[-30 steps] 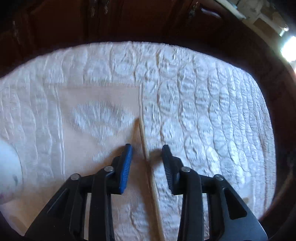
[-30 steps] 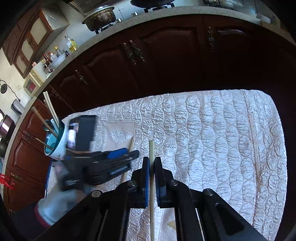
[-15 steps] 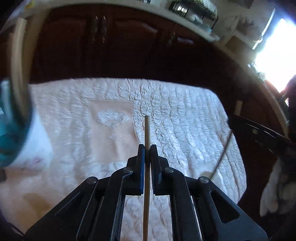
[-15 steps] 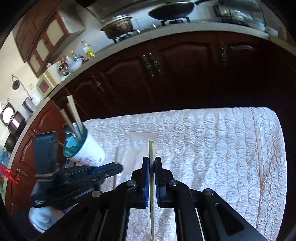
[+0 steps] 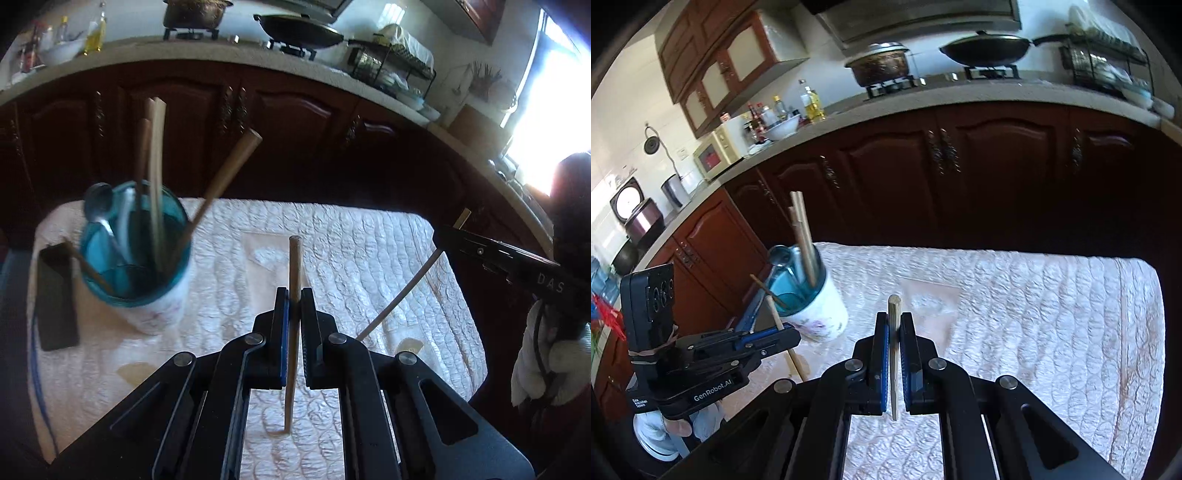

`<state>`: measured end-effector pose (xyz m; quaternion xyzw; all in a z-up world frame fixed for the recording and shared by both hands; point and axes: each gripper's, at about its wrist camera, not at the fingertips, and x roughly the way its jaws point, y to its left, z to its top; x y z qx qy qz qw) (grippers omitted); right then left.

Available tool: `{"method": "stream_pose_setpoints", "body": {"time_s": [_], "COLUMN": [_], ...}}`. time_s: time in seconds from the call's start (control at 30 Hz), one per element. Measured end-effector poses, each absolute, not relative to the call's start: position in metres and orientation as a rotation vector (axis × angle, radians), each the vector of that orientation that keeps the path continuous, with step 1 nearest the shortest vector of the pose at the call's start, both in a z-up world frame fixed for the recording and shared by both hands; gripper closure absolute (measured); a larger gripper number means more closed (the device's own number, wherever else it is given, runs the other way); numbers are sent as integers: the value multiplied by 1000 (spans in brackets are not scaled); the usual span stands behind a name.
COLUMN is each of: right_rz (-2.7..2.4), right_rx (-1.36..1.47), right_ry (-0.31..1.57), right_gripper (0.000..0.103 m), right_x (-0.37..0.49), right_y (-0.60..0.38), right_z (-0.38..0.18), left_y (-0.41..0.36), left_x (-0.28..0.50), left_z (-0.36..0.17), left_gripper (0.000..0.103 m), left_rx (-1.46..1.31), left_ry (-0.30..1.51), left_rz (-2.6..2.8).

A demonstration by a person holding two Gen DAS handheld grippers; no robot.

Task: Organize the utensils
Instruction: 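Carry both held chopsticks up over the teal-rimmed holder, then lower both chopsticks into the holder and open both tools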

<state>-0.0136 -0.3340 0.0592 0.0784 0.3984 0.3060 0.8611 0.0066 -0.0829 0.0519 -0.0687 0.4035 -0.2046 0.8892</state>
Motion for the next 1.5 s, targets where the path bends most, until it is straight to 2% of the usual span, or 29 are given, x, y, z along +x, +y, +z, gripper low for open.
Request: {"method": "stream_pose_setpoints", "body": {"time_s": [0.57,1.07,1.3,1.5], "right_rz": [738,827,832,816], "right_rx": [111,144,139,156], "right_ry": [759,661,628,654], "right_gripper": [98,98,98,98], "right_x": [-27,-5,12,26], "right_y": [-287,-245,-206,-174], "right_z": [101,158,168,140], "left_y": [-20,43,45,43], "left_x": [-15,-4,21,37], "left_z": [101,177,167,141], "left_gripper": [99,99,99,99], "left_rx": [-168,-173,-136,-126], "left_ry": [730,577,569,597], "left_rz": [-357,-247,-188,-149]}}
